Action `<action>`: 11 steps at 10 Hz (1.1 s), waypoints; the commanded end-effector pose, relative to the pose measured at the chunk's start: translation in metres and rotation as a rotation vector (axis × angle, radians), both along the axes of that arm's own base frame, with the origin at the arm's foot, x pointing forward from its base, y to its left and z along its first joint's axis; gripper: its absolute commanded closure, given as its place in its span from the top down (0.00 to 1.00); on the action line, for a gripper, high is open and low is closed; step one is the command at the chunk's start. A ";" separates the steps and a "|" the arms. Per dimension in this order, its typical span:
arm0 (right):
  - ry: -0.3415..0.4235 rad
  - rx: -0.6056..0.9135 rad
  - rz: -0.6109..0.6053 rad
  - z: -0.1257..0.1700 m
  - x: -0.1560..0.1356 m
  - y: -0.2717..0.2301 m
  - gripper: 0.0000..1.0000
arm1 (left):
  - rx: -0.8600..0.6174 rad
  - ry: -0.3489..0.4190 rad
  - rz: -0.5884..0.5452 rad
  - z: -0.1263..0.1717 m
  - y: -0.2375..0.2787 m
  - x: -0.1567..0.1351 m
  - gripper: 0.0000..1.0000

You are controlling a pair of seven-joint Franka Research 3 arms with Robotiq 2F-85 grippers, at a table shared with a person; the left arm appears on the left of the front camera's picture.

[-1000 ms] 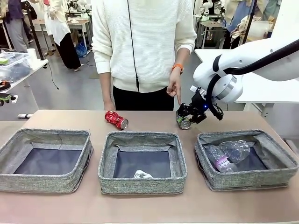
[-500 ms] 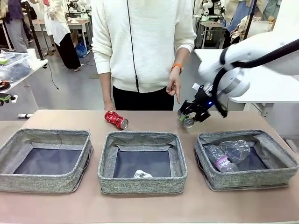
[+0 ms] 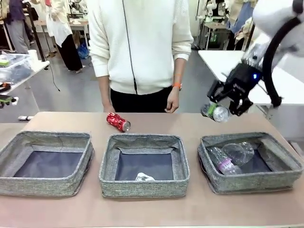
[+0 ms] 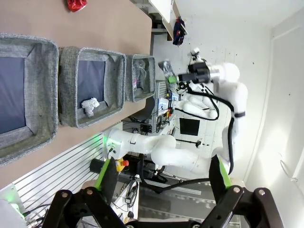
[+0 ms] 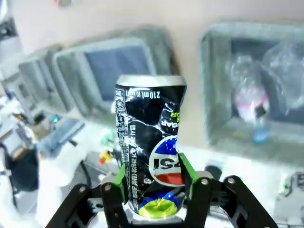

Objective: Sort the waste into the appropriate baskets.
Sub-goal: Pick up the waste item pointed out by the person.

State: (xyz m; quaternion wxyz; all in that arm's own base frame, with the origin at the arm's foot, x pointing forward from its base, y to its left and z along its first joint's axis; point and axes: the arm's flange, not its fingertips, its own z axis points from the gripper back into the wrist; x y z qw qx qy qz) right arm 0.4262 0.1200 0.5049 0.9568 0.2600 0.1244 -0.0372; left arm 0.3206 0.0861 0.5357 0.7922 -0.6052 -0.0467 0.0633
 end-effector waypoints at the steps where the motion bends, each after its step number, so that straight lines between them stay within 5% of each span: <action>1: -0.080 -0.131 -0.006 0.014 -0.059 0.059 0.00 | 0.012 -0.011 -0.015 -0.001 0.002 -0.002 1.00; 3: -0.132 -0.241 0.020 0.011 -0.093 0.084 0.00 | 0.012 -0.011 -0.015 -0.001 0.002 -0.002 1.00; 7: -0.092 -0.171 0.052 0.025 -0.091 0.083 0.00 | 0.012 -0.011 -0.015 -0.001 0.002 -0.002 1.00; 8: -0.106 -0.201 0.049 0.019 -0.100 0.087 0.44 | 0.012 -0.011 -0.015 -0.001 0.002 -0.002 1.00; 9: -0.121 -0.277 0.086 0.016 -0.086 0.118 0.44 | 0.012 -0.011 -0.015 -0.001 0.002 -0.002 1.00; 11: -0.159 -0.478 0.090 0.056 -0.078 0.187 0.44 | 0.012 -0.011 -0.015 -0.001 0.002 -0.002 1.00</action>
